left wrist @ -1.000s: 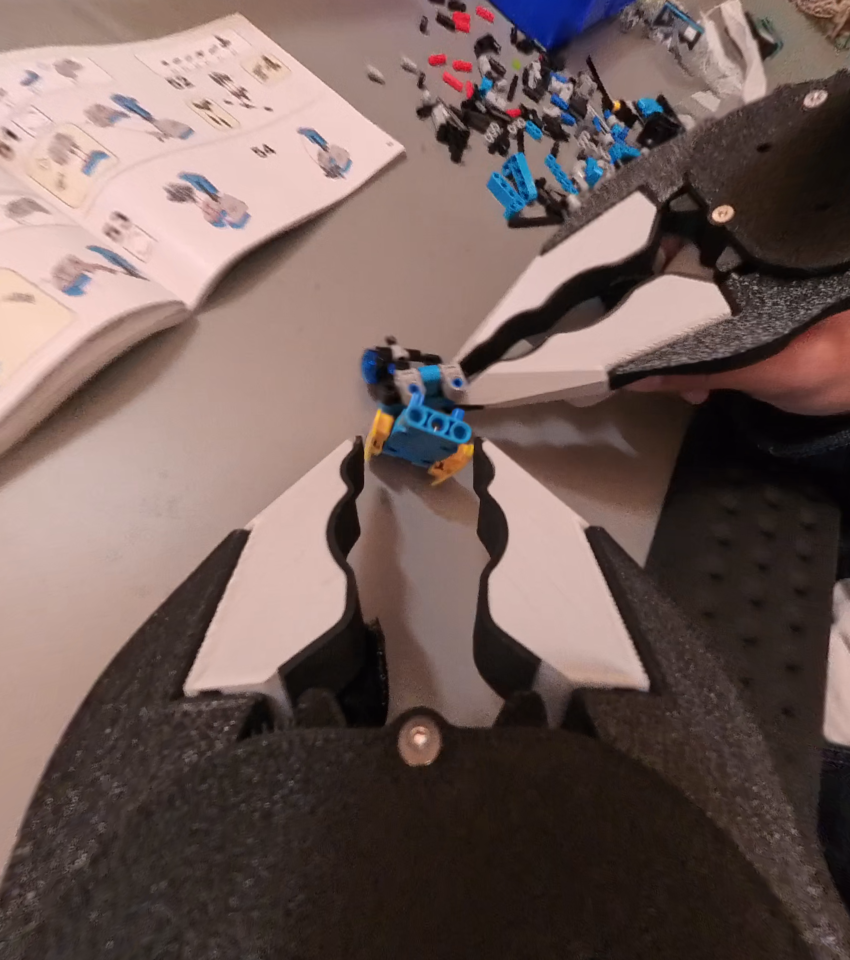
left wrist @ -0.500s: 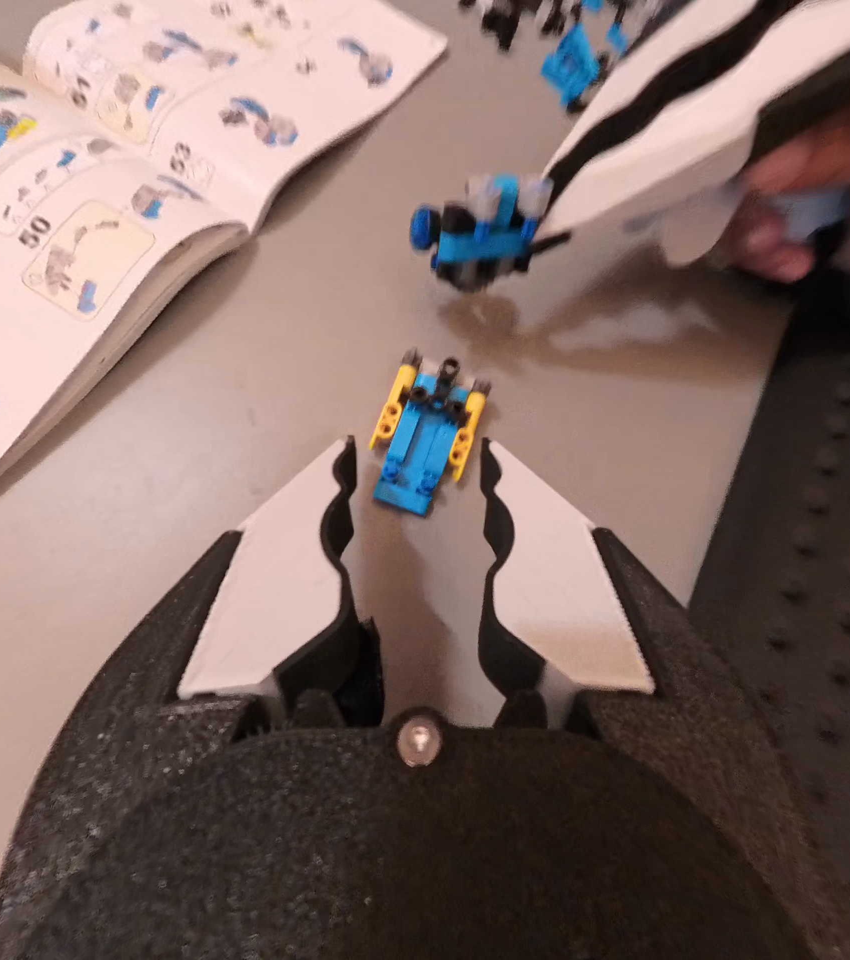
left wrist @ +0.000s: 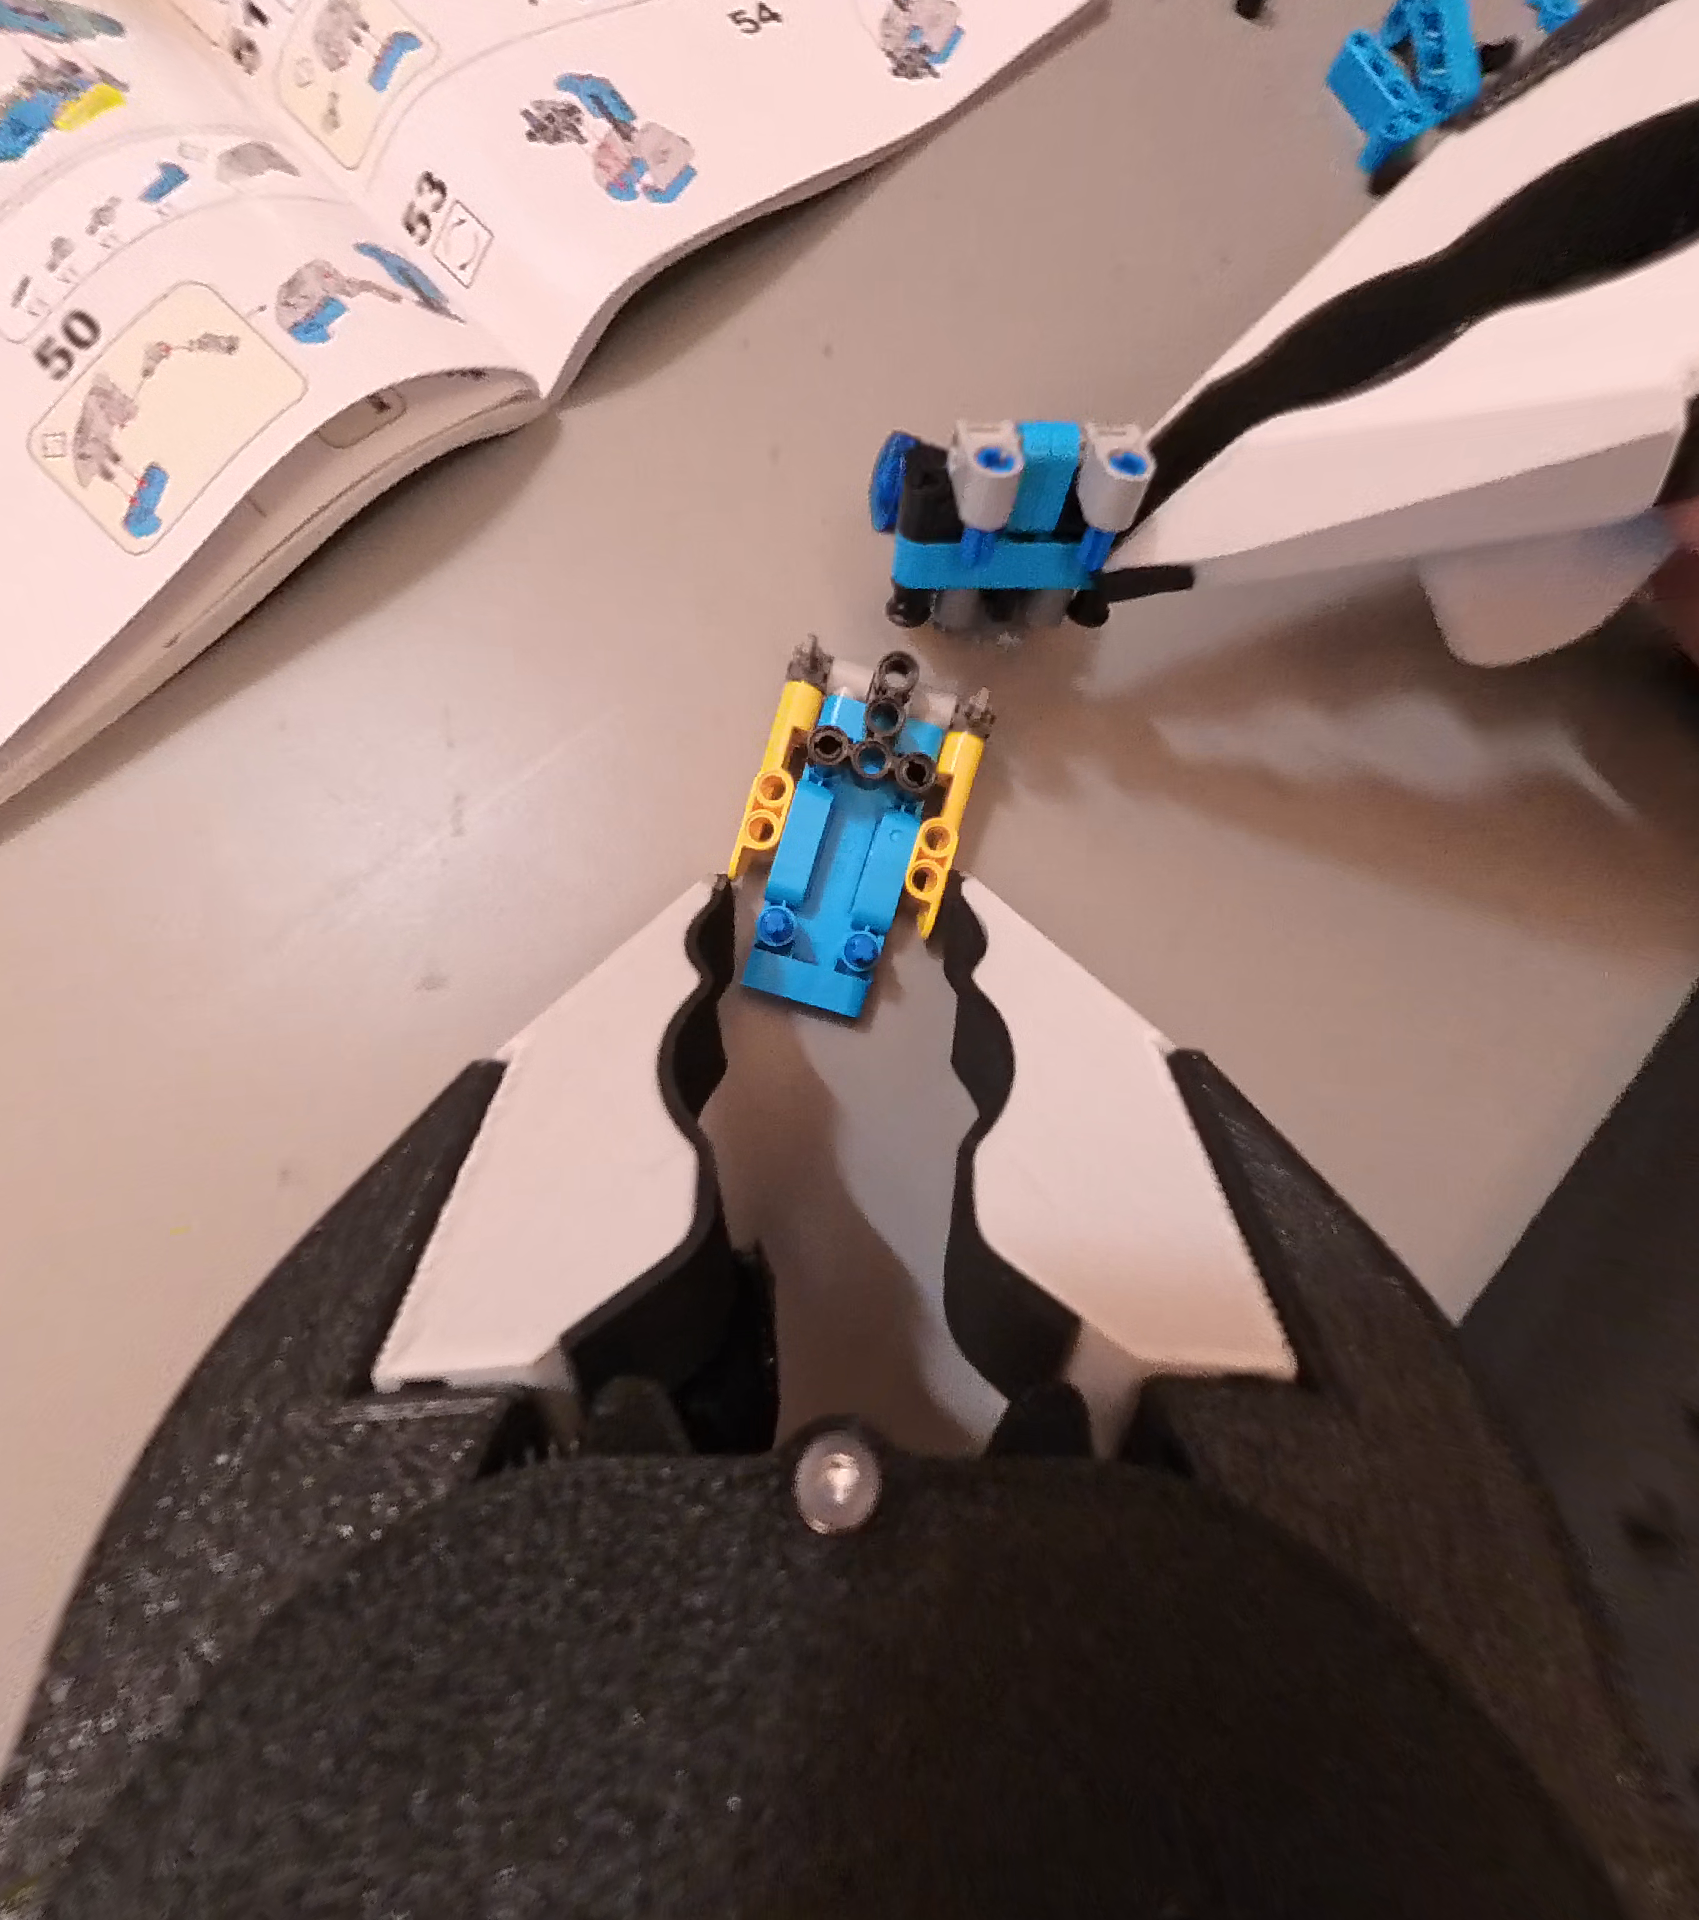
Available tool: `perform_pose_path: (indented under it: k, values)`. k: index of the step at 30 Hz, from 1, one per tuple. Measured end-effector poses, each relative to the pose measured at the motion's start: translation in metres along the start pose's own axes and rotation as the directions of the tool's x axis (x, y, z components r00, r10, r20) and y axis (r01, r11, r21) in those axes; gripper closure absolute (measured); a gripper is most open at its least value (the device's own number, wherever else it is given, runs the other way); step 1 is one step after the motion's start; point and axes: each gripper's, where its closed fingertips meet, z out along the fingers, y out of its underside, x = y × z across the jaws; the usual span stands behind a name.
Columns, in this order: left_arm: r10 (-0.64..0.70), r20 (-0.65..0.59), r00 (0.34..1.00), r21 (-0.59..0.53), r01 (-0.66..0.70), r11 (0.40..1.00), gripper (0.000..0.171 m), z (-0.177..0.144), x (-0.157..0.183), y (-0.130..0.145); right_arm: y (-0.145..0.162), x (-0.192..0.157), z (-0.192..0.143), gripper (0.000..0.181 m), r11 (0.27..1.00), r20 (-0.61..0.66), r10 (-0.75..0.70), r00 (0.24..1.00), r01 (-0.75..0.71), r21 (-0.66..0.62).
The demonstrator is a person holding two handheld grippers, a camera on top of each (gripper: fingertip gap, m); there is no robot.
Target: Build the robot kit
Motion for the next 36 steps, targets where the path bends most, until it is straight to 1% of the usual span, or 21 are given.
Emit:
perform_pose_path:
  k: [1, 3, 5, 7, 9, 12, 16, 22, 25, 36]
  values:
    - [-0.015, 0.029, 0.999, 0.003, 0.015, 1.000, 0.131, 0.002, 0.001, -0.001, -0.001, 0.001, 0.001, 0.174, 1.000, -0.018, -0.004, 1.000, 0.004, 0.001]
    - [-0.069, 0.072, 0.995, 0.013, 0.069, 0.998, 0.130, 0.005, 0.004, -0.004, -0.003, -0.003, 0.004, 0.174, 1.000, -0.013, 0.012, 1.000, -0.012, 0.008]
    - [-0.082, 0.095, 0.992, 0.015, 0.080, 0.997, 0.126, 0.006, 0.006, -0.005, -0.003, -0.002, 0.003, 0.174, 1.000, -0.023, -0.003, 1.000, 0.004, 0.011]
    - [-0.091, 0.090, 0.992, 0.023, 0.089, 0.996, 0.121, 0.007, 0.010, -0.006, -0.002, -0.002, 0.002, 0.174, 1.000, -0.021, 0.005, 1.000, -0.005, 0.010]
    - [-0.073, 0.078, 0.994, 0.028, 0.071, 0.997, 0.121, 0.008, 0.014, -0.006, -0.003, -0.002, 0.001, 0.174, 1.000, -0.011, 0.012, 1.000, -0.012, 0.017]
    - [-0.064, 0.052, 0.997, 0.033, 0.062, 0.997, 0.126, 0.008, 0.018, -0.007, -0.011, 0.001, -0.006, 0.174, 0.998, -0.034, 0.007, 0.999, -0.005, 0.062]
    - [-0.013, 0.080, 0.997, 0.028, 0.011, 1.000, 0.128, 0.008, 0.017, -0.005, -0.008, -0.001, -0.007, 0.174, 0.998, -0.008, 0.030, 1.000, -0.030, 0.055]
    - [0.012, 0.072, 0.997, 0.039, -0.015, 0.999, 0.128, 0.009, 0.017, -0.004, -0.010, -0.004, -0.007, 0.174, 0.998, -0.015, -0.017, 1.000, 0.018, 0.058]
    - [0.014, 0.072, 0.997, 0.040, -0.017, 0.999, 0.128, 0.009, 0.017, -0.004, -0.006, -0.005, -0.005, 0.174, 0.999, -0.015, -0.028, 1.000, 0.028, 0.037]
    - [0.010, 0.065, 0.998, 0.045, -0.013, 0.999, 0.128, 0.009, 0.017, -0.004, -0.010, -0.001, -0.009, 0.174, 0.998, -0.012, -0.001, 1.000, 0.002, 0.062]
